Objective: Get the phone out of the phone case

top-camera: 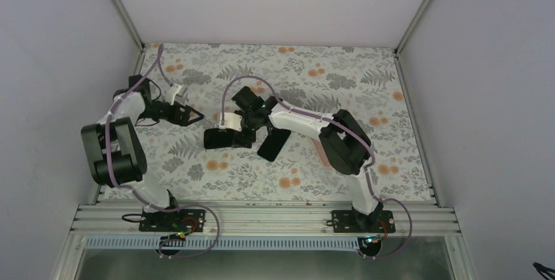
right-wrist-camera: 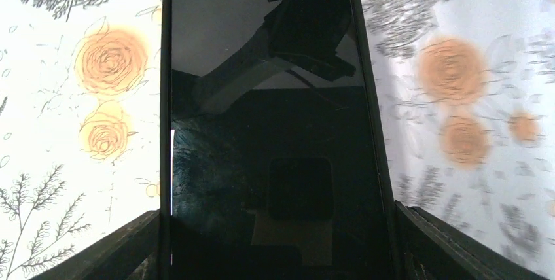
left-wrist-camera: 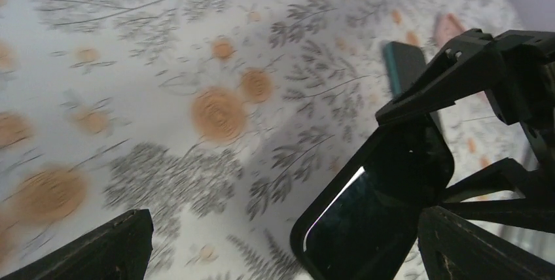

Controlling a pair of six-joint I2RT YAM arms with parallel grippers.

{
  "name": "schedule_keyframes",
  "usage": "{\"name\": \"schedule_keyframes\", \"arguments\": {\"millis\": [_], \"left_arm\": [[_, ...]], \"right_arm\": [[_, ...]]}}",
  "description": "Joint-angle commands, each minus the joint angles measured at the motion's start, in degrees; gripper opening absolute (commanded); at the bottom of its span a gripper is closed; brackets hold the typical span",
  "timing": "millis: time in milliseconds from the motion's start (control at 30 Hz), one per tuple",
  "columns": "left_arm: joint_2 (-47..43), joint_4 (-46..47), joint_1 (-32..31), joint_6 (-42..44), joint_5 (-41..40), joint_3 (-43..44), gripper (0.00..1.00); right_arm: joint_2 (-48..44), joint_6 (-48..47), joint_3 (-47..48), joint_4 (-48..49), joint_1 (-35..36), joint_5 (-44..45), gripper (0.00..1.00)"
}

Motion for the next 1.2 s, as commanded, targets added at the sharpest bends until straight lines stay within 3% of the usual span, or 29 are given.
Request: {"name": "schedule_keyframes", "arguments": {"millis": [0, 433, 667, 867, 1167], "left_arm": [[7.0, -6.0, -3.0, 0.2, 9.0, 5.1, 1.0], [18.0, -17.7, -5.2, 6.3, 17.0, 11.1, 0.99], [18.9, -16.2, -5.1, 6.1, 15.6, 9.4, 0.99], [18.2, -16.3, -3.1, 6.6, 15.3, 9.8, 1.0], [15.0, -12.4, -0.4, 2.6, 12.6, 9.3, 1.0]], "right_arm": [[-4.9, 1.4, 0.5, 4.0, -1.1, 0.8, 0.83], [-5.4, 1.6, 3.4, 6.4, -2.8, 3.3, 0.84], [-3.8, 1.4, 6.3, 4.3, -3.2, 2.7, 0.85], [-3.6, -1.1, 2.3, 1.9, -4.1, 0.1, 0.96], [2.4, -3.8, 5.7, -3.7, -4.2, -1.8, 1.0]]}}
